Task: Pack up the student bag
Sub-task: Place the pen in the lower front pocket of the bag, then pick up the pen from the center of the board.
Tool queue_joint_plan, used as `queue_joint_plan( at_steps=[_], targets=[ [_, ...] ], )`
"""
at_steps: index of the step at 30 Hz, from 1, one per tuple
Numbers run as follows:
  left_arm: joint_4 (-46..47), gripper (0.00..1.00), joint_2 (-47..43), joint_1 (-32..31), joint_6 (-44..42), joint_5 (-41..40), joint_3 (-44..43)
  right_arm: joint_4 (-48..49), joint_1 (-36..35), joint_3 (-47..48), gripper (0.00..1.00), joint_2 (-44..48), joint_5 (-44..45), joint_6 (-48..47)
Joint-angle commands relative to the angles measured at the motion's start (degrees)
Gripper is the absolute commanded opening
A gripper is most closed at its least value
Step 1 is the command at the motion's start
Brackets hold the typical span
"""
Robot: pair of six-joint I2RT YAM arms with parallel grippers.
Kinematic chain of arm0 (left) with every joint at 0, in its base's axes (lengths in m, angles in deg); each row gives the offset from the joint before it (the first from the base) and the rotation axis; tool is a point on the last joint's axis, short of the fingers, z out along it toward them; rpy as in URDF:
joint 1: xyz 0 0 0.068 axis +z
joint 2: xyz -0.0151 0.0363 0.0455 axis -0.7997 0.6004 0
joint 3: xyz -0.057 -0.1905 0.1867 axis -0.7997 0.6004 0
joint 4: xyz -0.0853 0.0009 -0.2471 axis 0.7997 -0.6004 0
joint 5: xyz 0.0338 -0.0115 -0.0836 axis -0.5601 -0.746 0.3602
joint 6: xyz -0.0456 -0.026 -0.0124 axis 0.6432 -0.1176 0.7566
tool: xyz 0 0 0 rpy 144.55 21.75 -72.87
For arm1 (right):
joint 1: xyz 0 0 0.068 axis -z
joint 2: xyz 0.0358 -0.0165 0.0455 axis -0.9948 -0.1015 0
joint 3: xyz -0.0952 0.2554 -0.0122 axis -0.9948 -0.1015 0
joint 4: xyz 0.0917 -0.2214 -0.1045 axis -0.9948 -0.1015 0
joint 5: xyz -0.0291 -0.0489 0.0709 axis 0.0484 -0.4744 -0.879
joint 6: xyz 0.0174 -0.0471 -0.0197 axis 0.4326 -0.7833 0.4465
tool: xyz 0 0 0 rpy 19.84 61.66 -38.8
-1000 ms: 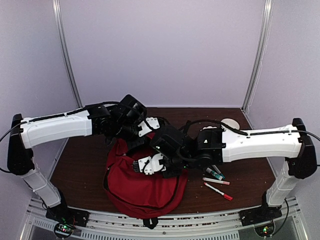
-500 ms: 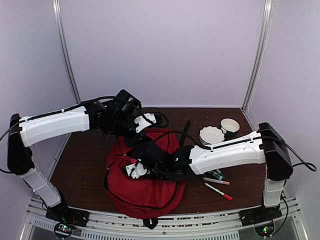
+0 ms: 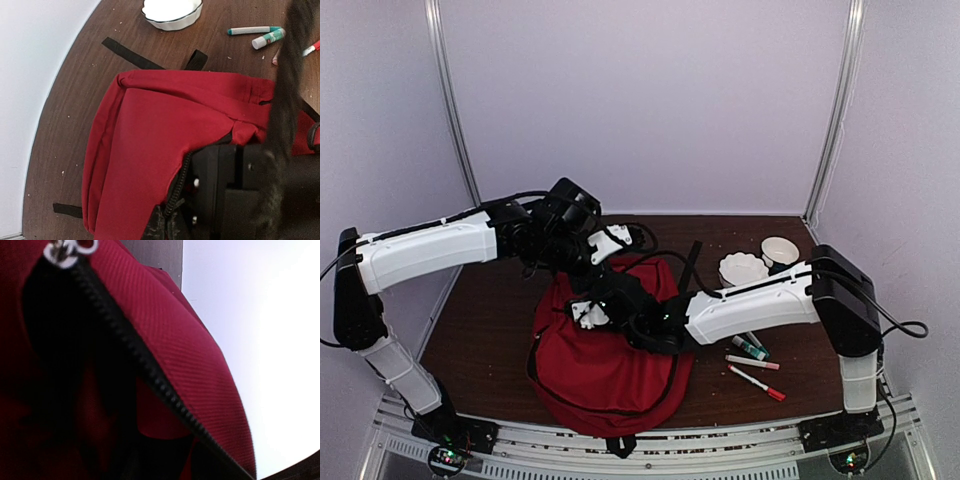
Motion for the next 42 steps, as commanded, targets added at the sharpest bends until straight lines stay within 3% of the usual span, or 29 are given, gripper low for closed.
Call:
queue_joint_plan(
  at_steps=[1, 17, 22, 27, 30, 34, 38, 42],
  targets=[
    [2.5, 0.00, -2.2, 0.7, 0.7, 1.0, -1.2, 0.9, 0.3, 0.3, 0.49, -0.7, 2.5, 0.7],
    [2.8, 0.00, -1.6, 1.6, 1.2, -1.1, -0.5, -20.6, -3.8, -5.5, 0.54, 18.1, -8.1, 17.1],
    [2.9, 0.00, -1.1, 1.6, 1.3, -1.6, -0.2, -32.4, -4.6, -7.3, 0.54, 24.8, -16.9, 22.3],
    [3.2, 0.00, -1.0, 1.6, 1.4, -2.4, 0.2, -39.7, -3.9, -15.4, 0.51, 35.3, -18.9, 27.2],
    [3.3, 0.00, -0.9, 1.7, 1.6, -2.8, 0.3, -42.1, -0.7, -23.4, 0.49, 43.6, -22.0, 28.4],
    [3.4, 0.00, -0.5, 1.7, 1.6, -3.5, 0.2, -46.4, 9.7, -31.1, 0.49, 51.6, -30.3, 30.1],
    [3.1, 0.00, 0.1, 1.7, 1.6, -2.8, -0.2, -52.0, 21.3, -34.9, 0.44, 53.7, -39.5, 28.9],
    [3.1, 0.00, 0.3, 1.6, 1.8, -3.1, -0.2, -53.1, 28.2, -35.5, 0.41, 50.4, -42.2, 29.5]
  ],
)
